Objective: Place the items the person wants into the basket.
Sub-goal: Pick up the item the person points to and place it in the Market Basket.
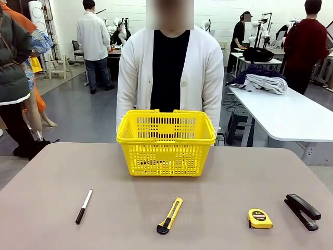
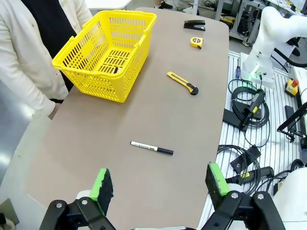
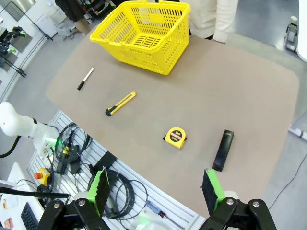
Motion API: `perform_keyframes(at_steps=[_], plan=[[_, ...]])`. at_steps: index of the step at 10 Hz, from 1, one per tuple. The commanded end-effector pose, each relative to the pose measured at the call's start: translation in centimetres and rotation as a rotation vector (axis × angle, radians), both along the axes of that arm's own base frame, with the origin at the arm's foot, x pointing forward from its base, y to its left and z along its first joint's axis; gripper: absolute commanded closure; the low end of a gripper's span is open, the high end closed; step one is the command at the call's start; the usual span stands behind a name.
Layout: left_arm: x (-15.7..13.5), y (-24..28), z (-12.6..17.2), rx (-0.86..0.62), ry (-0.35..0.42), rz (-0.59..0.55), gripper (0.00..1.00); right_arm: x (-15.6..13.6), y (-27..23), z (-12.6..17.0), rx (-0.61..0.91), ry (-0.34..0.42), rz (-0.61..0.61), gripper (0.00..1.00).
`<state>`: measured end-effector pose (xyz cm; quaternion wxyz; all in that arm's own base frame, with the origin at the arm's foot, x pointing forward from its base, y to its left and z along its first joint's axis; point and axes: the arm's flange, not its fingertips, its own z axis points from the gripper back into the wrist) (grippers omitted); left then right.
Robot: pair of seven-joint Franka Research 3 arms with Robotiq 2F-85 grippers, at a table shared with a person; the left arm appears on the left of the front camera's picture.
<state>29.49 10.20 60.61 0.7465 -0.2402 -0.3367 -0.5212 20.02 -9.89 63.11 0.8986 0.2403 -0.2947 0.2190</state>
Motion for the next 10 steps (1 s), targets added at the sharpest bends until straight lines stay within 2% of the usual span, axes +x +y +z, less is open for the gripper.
perform_keyframes(at_steps=[1,10], plan=[[0.1,0.07,0.11,-0.005,-0.012,-0.003,0.0,0.05,0.15,-0.09,0.009,0.0,0.015,0.0],[0.1,0.07,0.11,-0.005,-0.012,-0.003,0.0,0.05,0.15,-0.09,0.009,0.0,0.015,0.0]])
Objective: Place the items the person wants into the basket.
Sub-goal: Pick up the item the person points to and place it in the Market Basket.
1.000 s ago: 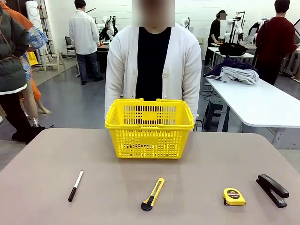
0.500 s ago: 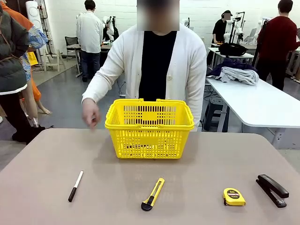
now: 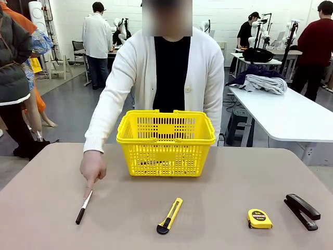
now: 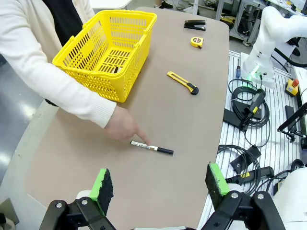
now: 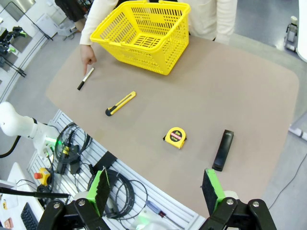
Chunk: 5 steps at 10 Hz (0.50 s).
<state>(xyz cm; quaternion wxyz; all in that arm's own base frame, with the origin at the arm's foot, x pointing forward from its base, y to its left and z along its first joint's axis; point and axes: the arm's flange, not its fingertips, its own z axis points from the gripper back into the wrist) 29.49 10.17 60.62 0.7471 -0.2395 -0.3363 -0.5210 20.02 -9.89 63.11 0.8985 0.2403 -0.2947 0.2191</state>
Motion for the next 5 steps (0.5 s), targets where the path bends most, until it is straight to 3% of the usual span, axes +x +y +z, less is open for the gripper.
perform_keyframes(at_steps=[1,5], plan=[[0.1,0.1,0.1,-0.006,-0.013,-0.004,0.0,0.05,0.15,-0.09,0.009,0.0,0.015,0.0],[0.1,0.1,0.1,-0.006,-0.013,-0.004,0.0,0.05,0.15,-0.09,0.009,0.0,0.015,0.0]])
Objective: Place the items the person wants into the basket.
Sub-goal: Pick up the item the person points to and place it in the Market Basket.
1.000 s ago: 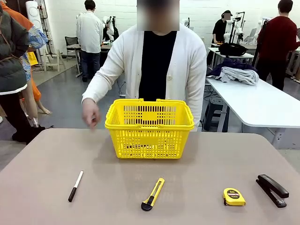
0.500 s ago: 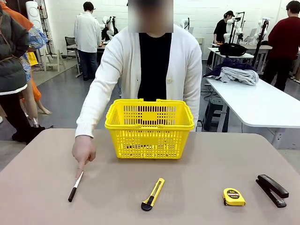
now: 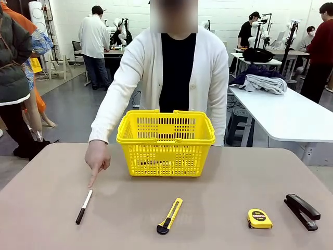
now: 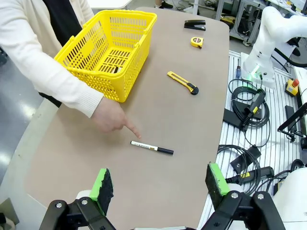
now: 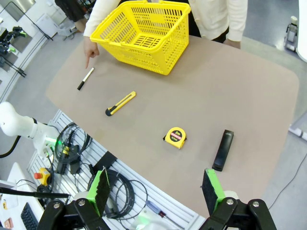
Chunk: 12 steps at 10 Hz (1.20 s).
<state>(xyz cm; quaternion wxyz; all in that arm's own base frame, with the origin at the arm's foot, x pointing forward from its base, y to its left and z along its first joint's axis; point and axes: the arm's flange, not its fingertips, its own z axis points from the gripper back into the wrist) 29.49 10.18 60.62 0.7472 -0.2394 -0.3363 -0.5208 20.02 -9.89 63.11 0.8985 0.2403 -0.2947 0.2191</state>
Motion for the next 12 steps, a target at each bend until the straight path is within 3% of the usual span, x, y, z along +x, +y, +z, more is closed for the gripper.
perform_keyframes(at_steps=[1,2,3,4,6,8,10,12], plan=[[0.1,0.1,0.1,-0.006,-0.013,-0.005,0.0,0.0,0.2,-0.1,0.009,0.0,0.015,0.0],[0.0,0.0,0.0,0.0,0.0,0.0,0.0,0.0,0.2,-0.1,0.009,0.0,0.015,0.0],[0.2,-2.0,0.4,0.08,0.07,0.013,0.0,0.0,0.2,-0.1,0.009,0.0,0.015,0.0],[1.0,-3.7,1.0,0.179,0.142,0.108,0.0,0.0,0.2,-0.1,0.009,0.0,0.015,0.0],[2.3,-8.9,1.5,0.433,0.267,0.146,0.0,0.0,0.2,-0.1,0.009,0.0,0.015,0.0],[3.6,-14.9,-0.6,0.654,0.415,0.2,0.0,0.0,0.2,-0.1,0.009,0.0,0.015,0.0],[4.4,-18.9,-4.4,0.718,0.507,0.247,0.0,0.0,0.2,-0.1,0.009,0.0,0.015,0.0],[5.0,-21.4,-8.7,0.804,0.461,0.372,0.0,0.0,0.2,-0.1,0.009,0.0,0.015,0.0]])
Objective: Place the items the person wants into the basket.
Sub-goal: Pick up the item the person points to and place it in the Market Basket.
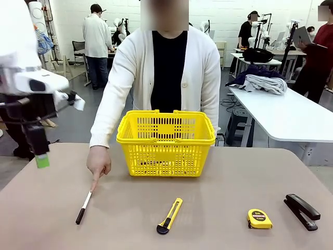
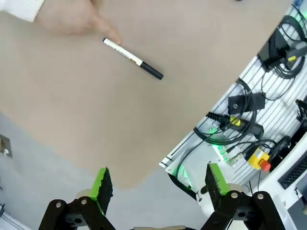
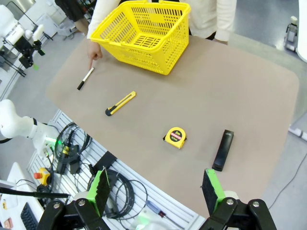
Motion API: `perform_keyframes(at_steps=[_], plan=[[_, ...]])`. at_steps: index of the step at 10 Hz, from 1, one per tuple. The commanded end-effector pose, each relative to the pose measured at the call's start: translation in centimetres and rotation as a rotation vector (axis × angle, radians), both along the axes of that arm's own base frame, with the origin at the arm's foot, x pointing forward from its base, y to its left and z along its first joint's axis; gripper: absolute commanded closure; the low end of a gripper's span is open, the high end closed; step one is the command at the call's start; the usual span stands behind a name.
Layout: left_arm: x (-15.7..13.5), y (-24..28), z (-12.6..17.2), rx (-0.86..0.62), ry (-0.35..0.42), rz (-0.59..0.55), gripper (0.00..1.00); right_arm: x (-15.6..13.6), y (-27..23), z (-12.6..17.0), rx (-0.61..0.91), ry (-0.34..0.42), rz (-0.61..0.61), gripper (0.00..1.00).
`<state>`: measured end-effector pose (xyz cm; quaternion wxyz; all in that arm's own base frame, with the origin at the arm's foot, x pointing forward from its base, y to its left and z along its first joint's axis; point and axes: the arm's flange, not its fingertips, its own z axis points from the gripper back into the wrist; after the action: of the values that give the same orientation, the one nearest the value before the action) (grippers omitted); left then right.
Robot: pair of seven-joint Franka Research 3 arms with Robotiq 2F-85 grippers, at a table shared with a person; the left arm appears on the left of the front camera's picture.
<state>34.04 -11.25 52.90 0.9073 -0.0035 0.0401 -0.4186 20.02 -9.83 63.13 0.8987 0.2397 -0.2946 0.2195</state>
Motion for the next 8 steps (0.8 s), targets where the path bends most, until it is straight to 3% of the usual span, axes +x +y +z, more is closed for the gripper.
perform_keyframes(at_steps=[1,4,6,8], plan=[[0.7,-0.6,-2.6,0.087,-0.1,0.068,0.0,0.0,0.1,-0.1,0.01,0.0,0.014,0.0],[2.0,-0.9,-5.8,0.067,-0.108,0.147,0.0,0.0,0.1,-0.1,0.01,0.0,0.014,0.0],[2.2,-0.3,-5.6,-0.022,-0.094,0.16,0.0,0.0,0.1,-0.1,0.01,0.0,0.014,0.0],[2.1,-0.6,-5.8,0.053,-0.089,0.129,0.0,0.0,0.1,-0.1,0.01,0.0,0.014,0.0]])
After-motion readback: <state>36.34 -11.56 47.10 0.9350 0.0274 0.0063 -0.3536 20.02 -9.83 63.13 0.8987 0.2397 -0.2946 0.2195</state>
